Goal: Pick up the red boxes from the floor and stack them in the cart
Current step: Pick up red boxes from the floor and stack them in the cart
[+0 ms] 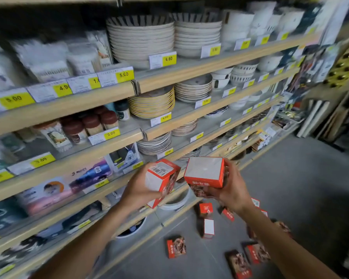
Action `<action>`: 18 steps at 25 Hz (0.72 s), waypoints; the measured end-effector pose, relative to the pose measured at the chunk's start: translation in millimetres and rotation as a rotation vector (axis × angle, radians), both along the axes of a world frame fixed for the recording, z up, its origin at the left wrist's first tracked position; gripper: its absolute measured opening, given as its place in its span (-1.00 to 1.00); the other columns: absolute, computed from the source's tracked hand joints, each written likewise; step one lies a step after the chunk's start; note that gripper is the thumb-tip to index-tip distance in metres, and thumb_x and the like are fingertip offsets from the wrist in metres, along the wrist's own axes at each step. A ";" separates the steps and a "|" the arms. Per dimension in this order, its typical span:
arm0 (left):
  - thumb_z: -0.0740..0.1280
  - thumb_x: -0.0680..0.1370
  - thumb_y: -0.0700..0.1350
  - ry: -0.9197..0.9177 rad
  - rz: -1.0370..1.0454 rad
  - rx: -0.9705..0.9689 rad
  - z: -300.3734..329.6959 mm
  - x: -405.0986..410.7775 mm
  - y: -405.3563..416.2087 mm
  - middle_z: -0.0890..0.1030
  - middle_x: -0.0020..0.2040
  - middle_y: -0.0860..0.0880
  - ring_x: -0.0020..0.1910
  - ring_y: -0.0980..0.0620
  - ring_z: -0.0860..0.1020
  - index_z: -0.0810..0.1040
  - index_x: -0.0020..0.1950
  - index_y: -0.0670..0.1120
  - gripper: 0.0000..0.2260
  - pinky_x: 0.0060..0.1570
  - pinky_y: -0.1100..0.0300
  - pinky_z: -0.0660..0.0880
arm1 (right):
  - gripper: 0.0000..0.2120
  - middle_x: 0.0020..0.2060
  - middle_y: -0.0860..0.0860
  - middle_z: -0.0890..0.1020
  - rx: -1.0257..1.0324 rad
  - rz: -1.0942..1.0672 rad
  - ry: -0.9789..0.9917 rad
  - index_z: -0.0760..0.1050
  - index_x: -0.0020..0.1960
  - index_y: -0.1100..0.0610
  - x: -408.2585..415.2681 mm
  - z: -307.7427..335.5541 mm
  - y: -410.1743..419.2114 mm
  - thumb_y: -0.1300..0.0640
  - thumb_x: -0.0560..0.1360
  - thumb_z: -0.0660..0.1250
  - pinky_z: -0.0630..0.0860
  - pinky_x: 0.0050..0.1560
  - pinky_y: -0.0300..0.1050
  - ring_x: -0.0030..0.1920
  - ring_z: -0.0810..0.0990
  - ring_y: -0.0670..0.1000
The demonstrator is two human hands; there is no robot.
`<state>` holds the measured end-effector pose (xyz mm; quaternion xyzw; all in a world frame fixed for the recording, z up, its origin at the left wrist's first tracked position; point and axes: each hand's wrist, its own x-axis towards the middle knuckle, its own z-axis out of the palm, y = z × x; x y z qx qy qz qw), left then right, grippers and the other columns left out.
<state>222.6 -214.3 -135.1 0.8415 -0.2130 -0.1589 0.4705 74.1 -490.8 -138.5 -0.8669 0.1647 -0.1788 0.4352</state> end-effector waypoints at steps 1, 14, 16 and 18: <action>0.60 0.12 -0.05 -0.006 -0.002 -0.009 7.4 0.6 11.1 0.58 0.17 0.16 0.20 0.13 0.55 0.41 0.32 0.23 -0.19 0.15 0.05 0.57 | 0.01 0.33 -0.11 0.47 0.012 0.011 -0.017 0.22 0.44 -0.16 3.4 9.4 8.4 -0.06 0.16 0.73 0.51 0.32 0.01 0.33 0.50 -0.05; 0.65 0.11 -0.05 -0.141 0.616 0.033 69.6 -98.2 180.7 0.62 0.16 0.19 0.16 0.21 0.58 0.44 0.33 0.17 -0.17 0.20 0.12 0.54 | -0.08 0.19 -0.32 0.45 0.207 0.650 -0.145 0.26 0.43 -0.02 80.4 55.4 141.0 0.16 0.24 0.71 0.38 0.03 -0.59 0.14 0.44 -0.53; 0.69 0.14 -0.17 -0.151 0.738 0.051 75.9 -137.5 212.4 0.63 0.11 0.26 0.12 0.32 0.57 0.43 0.33 0.10 -0.17 0.13 0.30 0.51 | -0.09 0.19 -0.30 0.43 0.177 0.791 -0.160 0.25 0.43 -0.01 85.5 59.6 177.1 0.13 0.25 0.71 0.34 0.04 -0.61 0.16 0.40 -0.54; 0.68 0.16 -0.34 -0.130 0.879 0.039 75.4 -178.9 244.1 0.67 0.14 0.16 0.16 0.22 0.60 0.44 0.34 -0.04 -0.18 0.15 0.28 0.52 | -0.10 0.22 -0.21 0.46 0.172 0.927 -0.146 0.28 0.44 0.05 88.9 57.8 217.9 0.09 0.26 0.71 0.35 0.09 -0.57 0.21 0.44 -0.42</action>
